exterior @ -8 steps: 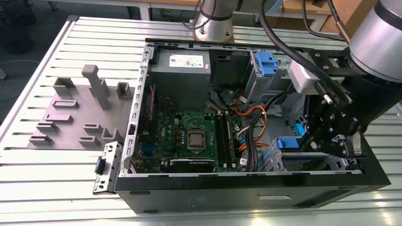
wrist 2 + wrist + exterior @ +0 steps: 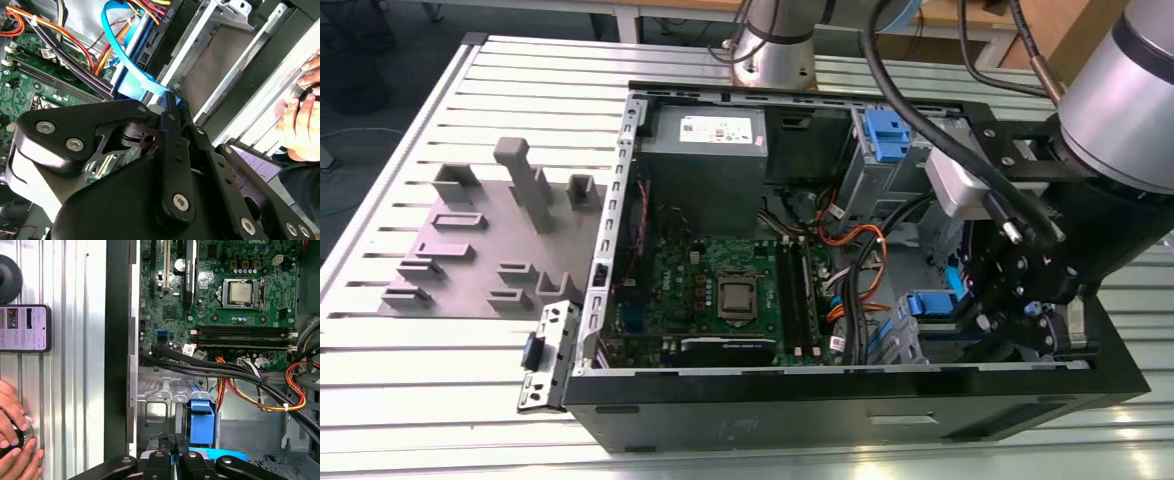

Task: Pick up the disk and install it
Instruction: 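Insert the second disk wire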

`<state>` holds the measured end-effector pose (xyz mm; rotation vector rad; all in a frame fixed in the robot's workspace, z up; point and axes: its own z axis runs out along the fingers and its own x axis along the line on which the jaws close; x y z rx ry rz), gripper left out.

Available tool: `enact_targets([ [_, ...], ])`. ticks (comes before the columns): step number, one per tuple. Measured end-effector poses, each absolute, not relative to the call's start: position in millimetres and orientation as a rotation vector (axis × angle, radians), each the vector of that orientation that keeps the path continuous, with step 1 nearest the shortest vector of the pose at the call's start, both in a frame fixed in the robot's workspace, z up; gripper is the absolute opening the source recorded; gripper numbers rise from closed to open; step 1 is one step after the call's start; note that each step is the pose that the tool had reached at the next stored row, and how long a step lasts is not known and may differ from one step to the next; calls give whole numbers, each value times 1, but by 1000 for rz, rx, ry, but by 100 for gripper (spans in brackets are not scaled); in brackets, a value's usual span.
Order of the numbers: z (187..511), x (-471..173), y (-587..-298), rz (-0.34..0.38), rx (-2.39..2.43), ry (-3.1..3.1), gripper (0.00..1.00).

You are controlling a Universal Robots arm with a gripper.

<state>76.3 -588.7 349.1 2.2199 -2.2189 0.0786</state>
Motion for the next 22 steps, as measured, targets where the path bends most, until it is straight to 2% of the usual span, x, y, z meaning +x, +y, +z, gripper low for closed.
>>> enact_targets([
  [9, 347, 68, -603, 78, 2229, -2215, 16],
  [22, 349, 68, -597, 78, 2229, -2215, 16],
])
